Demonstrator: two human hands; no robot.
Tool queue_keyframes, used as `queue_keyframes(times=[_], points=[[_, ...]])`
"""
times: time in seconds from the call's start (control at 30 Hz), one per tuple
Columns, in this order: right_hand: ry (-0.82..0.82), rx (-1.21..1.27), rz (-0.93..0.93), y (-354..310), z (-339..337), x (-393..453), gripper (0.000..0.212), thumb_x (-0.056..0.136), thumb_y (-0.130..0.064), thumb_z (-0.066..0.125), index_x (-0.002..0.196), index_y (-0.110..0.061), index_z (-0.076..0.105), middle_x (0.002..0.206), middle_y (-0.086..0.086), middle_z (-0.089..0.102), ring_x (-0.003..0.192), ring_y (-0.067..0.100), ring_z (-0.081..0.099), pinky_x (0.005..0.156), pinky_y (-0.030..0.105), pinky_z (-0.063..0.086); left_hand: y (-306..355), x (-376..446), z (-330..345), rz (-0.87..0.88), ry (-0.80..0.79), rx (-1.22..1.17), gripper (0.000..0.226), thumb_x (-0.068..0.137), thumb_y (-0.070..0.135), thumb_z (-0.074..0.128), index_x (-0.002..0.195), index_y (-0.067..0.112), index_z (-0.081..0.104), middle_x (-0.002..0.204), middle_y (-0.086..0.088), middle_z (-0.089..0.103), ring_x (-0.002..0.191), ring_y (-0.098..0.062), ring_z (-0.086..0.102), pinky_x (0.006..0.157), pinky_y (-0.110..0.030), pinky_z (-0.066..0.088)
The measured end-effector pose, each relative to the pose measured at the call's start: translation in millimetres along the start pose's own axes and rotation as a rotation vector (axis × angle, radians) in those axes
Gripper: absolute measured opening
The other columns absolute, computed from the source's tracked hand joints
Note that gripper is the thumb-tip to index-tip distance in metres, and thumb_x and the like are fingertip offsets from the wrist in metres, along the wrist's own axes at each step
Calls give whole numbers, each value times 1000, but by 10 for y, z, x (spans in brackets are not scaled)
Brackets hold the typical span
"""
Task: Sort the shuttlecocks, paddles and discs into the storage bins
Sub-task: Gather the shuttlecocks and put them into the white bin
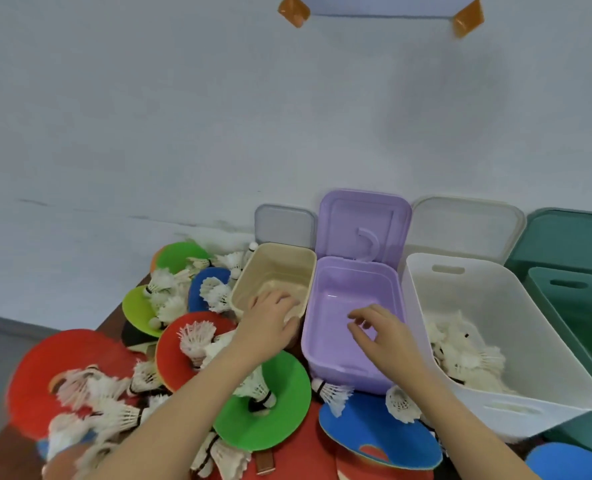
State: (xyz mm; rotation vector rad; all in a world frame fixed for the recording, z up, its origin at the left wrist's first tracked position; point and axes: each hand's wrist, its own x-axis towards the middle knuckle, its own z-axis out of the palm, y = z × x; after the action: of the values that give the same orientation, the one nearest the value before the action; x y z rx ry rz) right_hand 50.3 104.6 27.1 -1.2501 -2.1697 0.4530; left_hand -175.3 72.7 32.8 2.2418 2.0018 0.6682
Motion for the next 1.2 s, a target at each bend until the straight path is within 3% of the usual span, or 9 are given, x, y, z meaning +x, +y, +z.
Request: queue_keyframes(times=[0.2,0.3,0.43,0.5,0.67,0.77,0.9,1.03,1.2], points=[[-155,45,-55,-496,686,10,26,85,-33,55,103,-18,66,88,-10,54,85,9,53,72,25,41,-771,-353,-85,-152,-98,28,38,93,35,47,130,27,49,134,9,45,125,-15,36,98,-34,22],[-276,38,-62,-648,1048,-41,28,86,-30,58,112,-22,62,98,-9,54,94,11,52,80,28,43,-1093,-505,-50,-197,-168,42,40,94,39,46,132,28,47,133,8,45,125,-17,36,99,-36,24],[-469,-85,11,-720,1443,-89,53,84,-41,60,134,-32,45,125,-6,44,112,17,43,96,31,37,-1352,-617,33,-226,-249,28,43,93,43,46,132,26,46,135,7,42,128,-18,32,103,-37,21],[-517,-134,49,-716,1586,-111,55,81,-42,60,133,-33,45,128,-4,43,116,18,41,100,33,35,-1415,-634,64,-222,-266,-4,42,93,42,47,132,26,46,134,6,42,128,-18,32,103,-37,21],[-284,-119,40,-746,1716,-152,2,83,-23,63,83,-21,62,97,-9,55,90,13,53,81,33,45,-1423,-601,127,-258,-127,-276,14,89,31,57,98,26,67,110,9,57,112,-14,46,94,-36,24],[-225,-43,113,-731,1665,-204,6,84,-20,64,79,-19,61,89,-11,53,81,8,53,73,26,44,-1401,-577,165,-262,-115,-341,10,88,28,61,88,23,70,104,8,59,106,-13,48,93,-35,25],[-187,24,174,-682,1567,-285,13,84,-20,66,77,-25,57,83,-14,53,78,4,54,71,28,47,-1427,-570,165,-238,-91,-410,7,87,23,62,84,22,68,98,9,57,102,-14,50,96,-40,34],[-176,46,227,-660,1553,-362,4,85,-20,65,86,-21,62,83,-15,58,77,2,55,70,24,46,-1387,-595,99,-141,-87,-460,6,87,16,63,84,16,68,96,6,56,96,-10,49,87,-24,36],[-145,169,324,-647,1525,-397,14,84,-12,65,85,-24,58,76,-15,59,72,-1,55,65,14,41,-1330,-647,69,-129,-81,-476,7,89,16,61,83,19,64,99,5,55,96,-8,47,79,-12,28]])
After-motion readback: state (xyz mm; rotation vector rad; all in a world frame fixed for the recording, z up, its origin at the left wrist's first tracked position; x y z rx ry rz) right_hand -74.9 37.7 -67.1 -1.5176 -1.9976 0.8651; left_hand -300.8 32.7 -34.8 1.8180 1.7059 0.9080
